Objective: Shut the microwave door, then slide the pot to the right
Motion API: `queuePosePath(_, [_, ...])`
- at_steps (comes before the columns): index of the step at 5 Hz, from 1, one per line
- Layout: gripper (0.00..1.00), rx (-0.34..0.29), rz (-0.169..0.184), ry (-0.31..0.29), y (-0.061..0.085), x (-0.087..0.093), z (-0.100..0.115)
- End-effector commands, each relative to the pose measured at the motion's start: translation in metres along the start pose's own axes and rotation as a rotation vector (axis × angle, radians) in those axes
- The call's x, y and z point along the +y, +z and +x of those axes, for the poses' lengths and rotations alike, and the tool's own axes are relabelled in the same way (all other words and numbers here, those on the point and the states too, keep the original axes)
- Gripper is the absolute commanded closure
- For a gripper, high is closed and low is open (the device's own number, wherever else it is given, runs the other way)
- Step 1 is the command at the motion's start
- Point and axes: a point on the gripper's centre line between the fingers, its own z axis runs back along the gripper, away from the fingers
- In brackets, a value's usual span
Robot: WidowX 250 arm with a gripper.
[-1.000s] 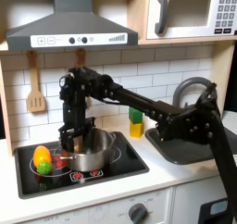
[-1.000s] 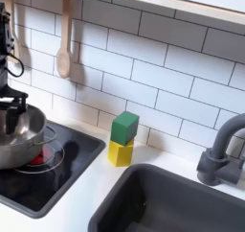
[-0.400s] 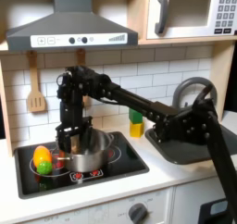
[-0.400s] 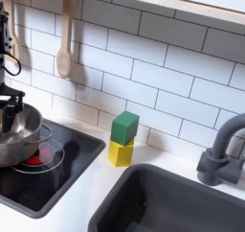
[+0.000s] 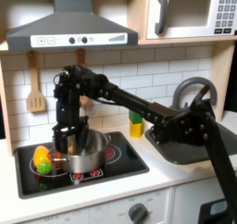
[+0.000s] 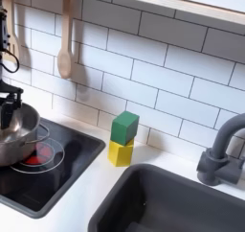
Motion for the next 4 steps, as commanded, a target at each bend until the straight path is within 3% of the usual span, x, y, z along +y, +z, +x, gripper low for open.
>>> queuePosePath(1, [0.00, 0.014, 0.002, -0.043, -0.004, -0.008, -0.005])
queuePosePath(3, [0.00, 0.048, -0.002, -0.119, -0.020, -0.021, -0.010])
queuePosePath(4, [0.00, 0.015, -0.003, -0.131, -0.010, -0.025, -0.010])
